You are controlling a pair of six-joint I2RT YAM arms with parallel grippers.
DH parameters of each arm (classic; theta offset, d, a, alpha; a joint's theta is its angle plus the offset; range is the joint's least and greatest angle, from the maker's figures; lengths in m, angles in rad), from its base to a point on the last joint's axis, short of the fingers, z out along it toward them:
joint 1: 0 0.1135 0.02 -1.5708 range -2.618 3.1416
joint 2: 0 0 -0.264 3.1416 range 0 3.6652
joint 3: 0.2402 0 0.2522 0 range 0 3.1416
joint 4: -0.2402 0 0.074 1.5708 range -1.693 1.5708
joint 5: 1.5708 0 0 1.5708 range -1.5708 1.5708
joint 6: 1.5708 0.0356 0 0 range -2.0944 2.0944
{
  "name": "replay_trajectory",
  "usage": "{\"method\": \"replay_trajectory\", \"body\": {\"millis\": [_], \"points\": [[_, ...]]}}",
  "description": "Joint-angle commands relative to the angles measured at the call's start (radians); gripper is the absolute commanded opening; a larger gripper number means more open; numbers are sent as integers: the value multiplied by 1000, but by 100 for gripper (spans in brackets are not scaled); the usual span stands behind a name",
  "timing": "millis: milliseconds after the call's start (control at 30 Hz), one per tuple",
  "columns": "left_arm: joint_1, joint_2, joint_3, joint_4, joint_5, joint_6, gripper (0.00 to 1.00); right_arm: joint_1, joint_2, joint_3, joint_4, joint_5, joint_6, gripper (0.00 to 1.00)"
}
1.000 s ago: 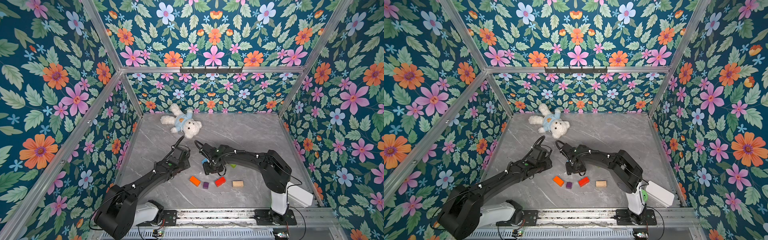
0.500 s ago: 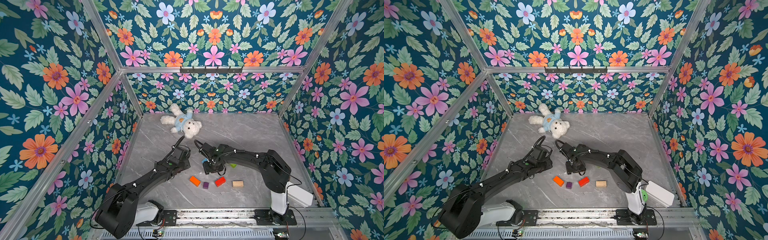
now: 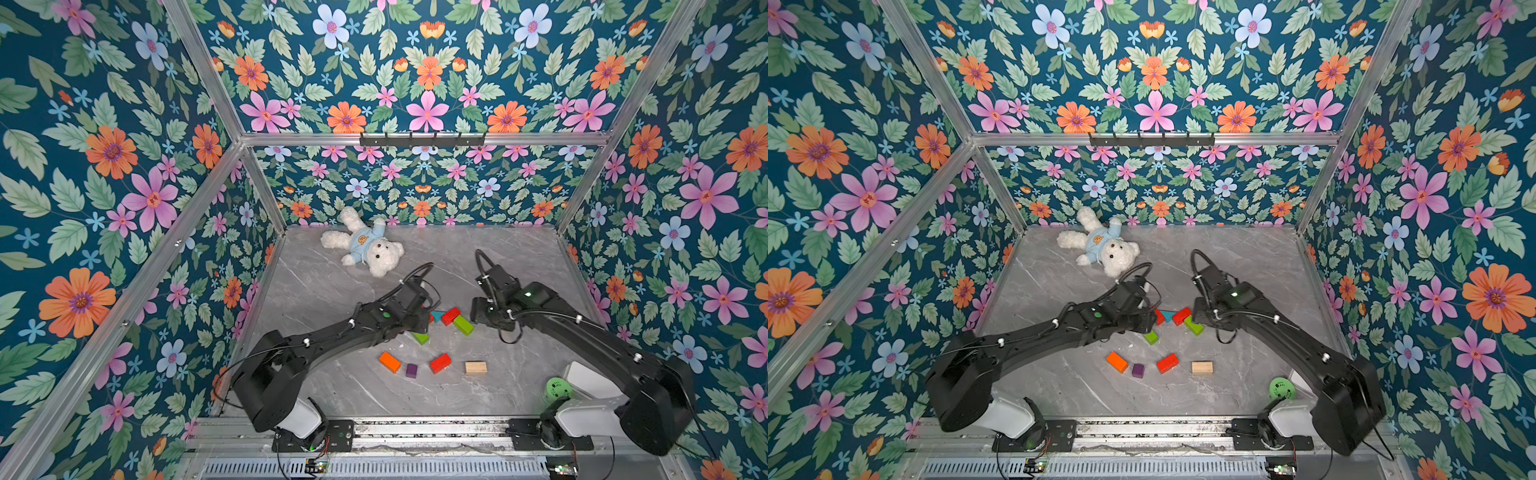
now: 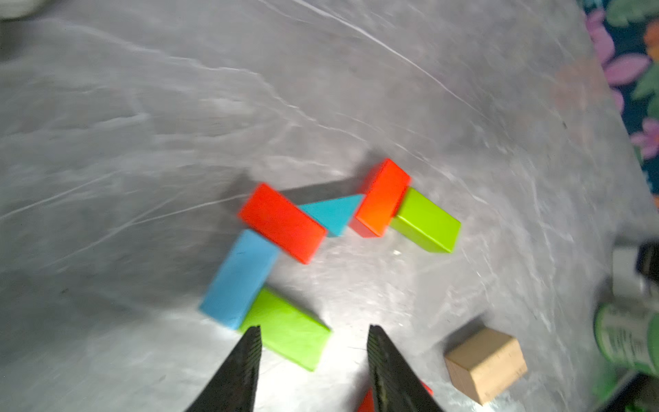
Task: Assemble a heart with building blocks
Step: Pick up the building block from the center of the board.
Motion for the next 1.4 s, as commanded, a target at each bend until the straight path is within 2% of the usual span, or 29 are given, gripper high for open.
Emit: {"method": "replay_trajectory", "body": {"millis": [0,100,233,400,500,600,700,800,1367], "points": [[-83,97,74,-23,16,162,51,-106,-120,-74,-25,-55,67,72],[-158,184,140,-59,10,217,51,-157,-173,-90,-74,-57,52,73],[-230,254,196,-83,35,268,51,-171,-195,-105,-116,-40,47,73],[-282,319,232,-93,69,330,59,-182,-231,-128,-118,-51,55,74],[-296,367,282,-127,99,370,60,-183,-245,-129,-132,-45,53,75],[-303,407,324,-150,76,393,61,-185,-262,-134,-139,-43,52,75],[-302,428,351,-164,82,405,59,-187,-278,-142,-146,-42,53,75],[-305,438,363,-177,90,409,56,-191,-288,-148,-149,-44,53,75],[-340,441,408,-197,79,443,57,-192,-305,-163,-144,-56,50,75]]}}
